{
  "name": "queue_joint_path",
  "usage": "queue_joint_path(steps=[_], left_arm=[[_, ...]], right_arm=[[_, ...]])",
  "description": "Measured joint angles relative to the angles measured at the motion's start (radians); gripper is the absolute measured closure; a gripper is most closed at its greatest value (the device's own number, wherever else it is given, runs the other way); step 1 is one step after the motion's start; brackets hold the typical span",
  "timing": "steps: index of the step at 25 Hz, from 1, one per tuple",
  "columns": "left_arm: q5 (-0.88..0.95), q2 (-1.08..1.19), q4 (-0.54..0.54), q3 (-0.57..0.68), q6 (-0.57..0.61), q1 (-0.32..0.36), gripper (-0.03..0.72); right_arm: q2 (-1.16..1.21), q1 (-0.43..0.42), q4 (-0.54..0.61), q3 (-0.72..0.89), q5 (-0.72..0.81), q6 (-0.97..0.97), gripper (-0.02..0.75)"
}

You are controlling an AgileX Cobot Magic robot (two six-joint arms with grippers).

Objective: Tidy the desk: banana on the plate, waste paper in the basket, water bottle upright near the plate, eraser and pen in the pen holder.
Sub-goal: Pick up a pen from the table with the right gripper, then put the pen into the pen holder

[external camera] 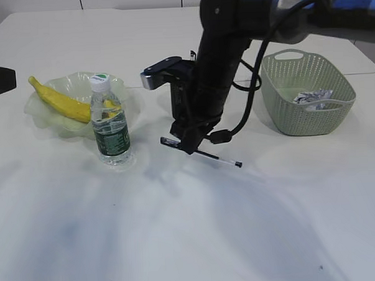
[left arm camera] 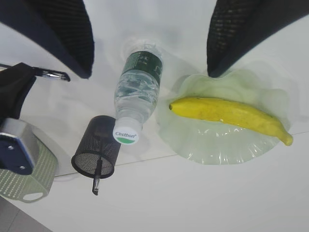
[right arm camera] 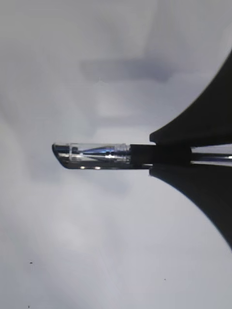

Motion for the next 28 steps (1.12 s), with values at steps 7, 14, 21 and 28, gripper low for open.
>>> queue_joint_path(steps=[7,14,21,28], left_arm=[[0.0,0.0,0.0,0.0,0.0,0.0,0.176],[0.0,0.0,0.0,0.0,0.0,0.0,0.176],[0.0,0.0,0.0,0.0,0.0,0.0,0.176],[0.0,0.0,0.0,0.0,0.0,0.0,0.176]], right_arm=[[-0.124,-0.085,0.012,0.164,0.0,-0.002,0.696],[-0.199,-0.137,0.067,0.265,0.0,-0.048,0.696],[-0.201,-0.17,0.127,0.267,0.0,-0.111,0.696],[-0.201,-0.172,0.177,0.267,-0.094,-0.152,0.696]])
